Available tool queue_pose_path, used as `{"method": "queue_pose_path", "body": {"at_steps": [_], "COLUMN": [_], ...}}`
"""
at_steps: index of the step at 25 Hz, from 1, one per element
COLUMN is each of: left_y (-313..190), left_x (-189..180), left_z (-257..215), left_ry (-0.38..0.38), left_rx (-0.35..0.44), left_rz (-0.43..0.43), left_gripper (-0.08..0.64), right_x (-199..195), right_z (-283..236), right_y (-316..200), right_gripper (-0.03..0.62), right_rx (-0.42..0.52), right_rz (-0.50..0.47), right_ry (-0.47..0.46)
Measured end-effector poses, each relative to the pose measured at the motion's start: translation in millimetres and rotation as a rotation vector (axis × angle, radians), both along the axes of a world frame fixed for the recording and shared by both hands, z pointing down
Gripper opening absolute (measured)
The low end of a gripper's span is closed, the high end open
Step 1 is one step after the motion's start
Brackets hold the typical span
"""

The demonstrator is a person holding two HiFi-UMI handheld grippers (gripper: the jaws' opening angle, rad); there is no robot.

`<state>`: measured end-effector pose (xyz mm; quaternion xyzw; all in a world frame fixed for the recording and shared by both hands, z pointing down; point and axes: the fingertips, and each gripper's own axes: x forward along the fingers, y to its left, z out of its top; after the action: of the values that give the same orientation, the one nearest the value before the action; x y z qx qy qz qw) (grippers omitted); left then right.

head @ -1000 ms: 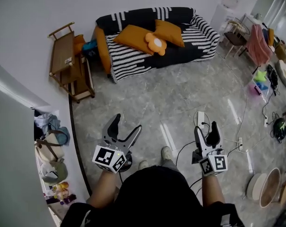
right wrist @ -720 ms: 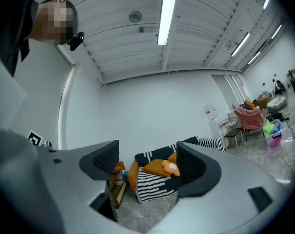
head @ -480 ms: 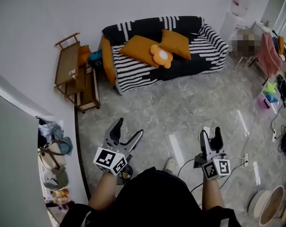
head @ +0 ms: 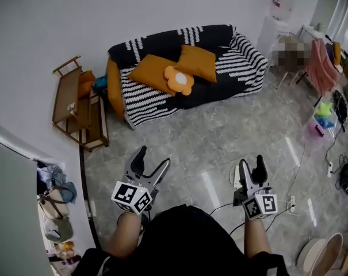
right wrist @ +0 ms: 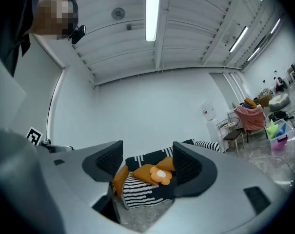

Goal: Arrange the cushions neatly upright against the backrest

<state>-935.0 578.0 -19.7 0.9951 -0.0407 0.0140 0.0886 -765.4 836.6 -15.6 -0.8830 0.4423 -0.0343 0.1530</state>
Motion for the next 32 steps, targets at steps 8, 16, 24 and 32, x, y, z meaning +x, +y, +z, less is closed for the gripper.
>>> {"method": "queue_pose_path", "body": {"at_steps": [8, 16, 24, 32], "left_y": [28, -27, -118, -152], "left_x": [63, 128, 179, 227], "left_z": [20, 14, 16, 23], "left_ry": [-0.067, -0.032, -0.035, -0.026], "left_rx": [0.010, -0.012, 0.000, -0.025], "left_rz": [0.115, 0.118, 0.165, 0.219], "left_gripper": [0.382, 0.380, 0.380, 0.380], "right_x": [45, 106, 155, 176], "right_z": [21, 22, 4, 4], "right_y": [26, -8, -101, -123], "right_gripper": [0.313, 0.288, 0.288, 0.287], "right_rx": [-0.013, -0.039, -0.041, -0.041], "right_rz": [0.052, 0.121, 0.135, 0.186], "right_ry": [-0.010, -0.032, 0.001, -0.008]}}
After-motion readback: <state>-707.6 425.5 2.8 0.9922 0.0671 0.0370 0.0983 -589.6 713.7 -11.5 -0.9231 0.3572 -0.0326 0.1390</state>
